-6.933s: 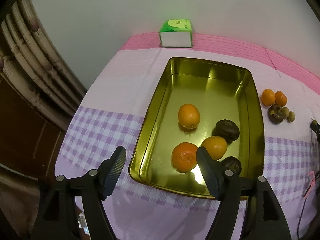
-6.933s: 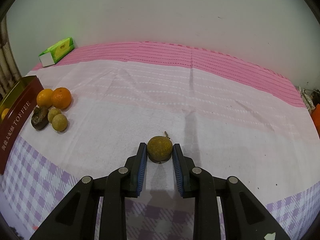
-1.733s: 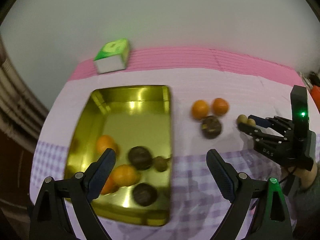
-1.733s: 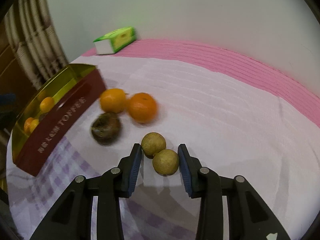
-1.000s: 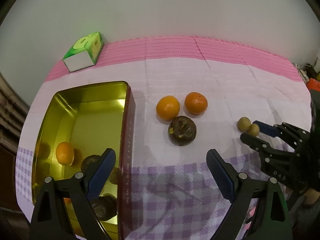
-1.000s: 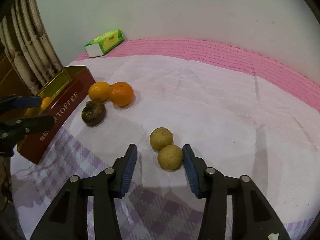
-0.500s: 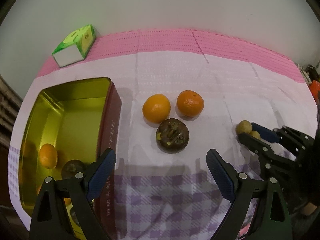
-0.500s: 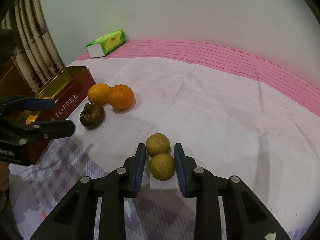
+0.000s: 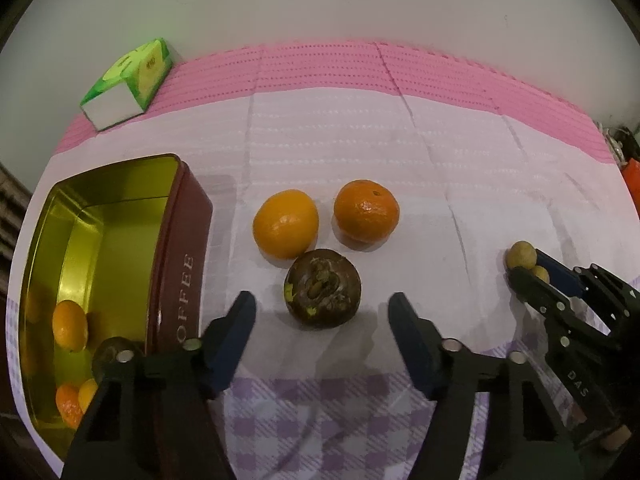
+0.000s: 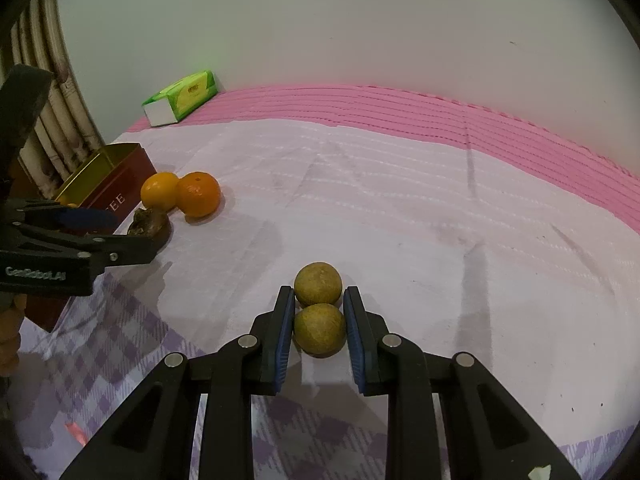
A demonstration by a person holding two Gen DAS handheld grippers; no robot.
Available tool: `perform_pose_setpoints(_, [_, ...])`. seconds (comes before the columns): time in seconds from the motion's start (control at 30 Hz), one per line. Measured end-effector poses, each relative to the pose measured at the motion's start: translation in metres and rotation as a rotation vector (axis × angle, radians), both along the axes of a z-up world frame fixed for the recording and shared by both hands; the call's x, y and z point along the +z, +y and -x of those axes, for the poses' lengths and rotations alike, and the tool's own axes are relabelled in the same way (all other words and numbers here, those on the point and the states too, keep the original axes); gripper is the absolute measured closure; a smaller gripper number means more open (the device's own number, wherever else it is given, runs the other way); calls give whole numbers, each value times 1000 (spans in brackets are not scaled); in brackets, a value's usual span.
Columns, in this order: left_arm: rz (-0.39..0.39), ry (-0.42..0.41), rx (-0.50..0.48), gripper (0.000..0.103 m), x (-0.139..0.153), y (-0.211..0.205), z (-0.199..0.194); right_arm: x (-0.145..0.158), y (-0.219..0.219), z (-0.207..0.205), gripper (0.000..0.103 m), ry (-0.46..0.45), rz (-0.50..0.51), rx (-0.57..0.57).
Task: Organize fruits
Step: 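Grasp two olive-green fruits with the right tool while the left tool grasps a dark brown fruit, then lift the dark brown fruit and carry it over the tin tray with the left tool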
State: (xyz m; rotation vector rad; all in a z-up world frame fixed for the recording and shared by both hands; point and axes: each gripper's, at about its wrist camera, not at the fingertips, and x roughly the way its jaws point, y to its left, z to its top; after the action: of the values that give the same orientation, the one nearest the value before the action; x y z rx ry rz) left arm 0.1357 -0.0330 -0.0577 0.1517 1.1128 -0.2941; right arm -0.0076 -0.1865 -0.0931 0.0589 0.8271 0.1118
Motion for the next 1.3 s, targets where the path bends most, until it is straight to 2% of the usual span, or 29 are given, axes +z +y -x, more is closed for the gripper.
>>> perform_pose_setpoints(0.33, [6,22,3,60,-10,0,-10,-1,-3,0,80,1,-24,-6])
perform_pose_setpoints(0.57, [8,16,0,60,-10,2,-6,-1,-2,0,80,1,-11,-8])
perform_pose_setpoints(0.73, [9,10,-5,60,-5,3,2,-2,5,-1,80,4,35,-13])
perform_pose_setpoints(0.87, [20,-3,-10,60,5,5,11,-2,11,-1,80,6,78,-23])
perform_pose_setpoints(1.3, [44,-56,23,60,40,31,29,-2,19,-6,80,10,113,-87])
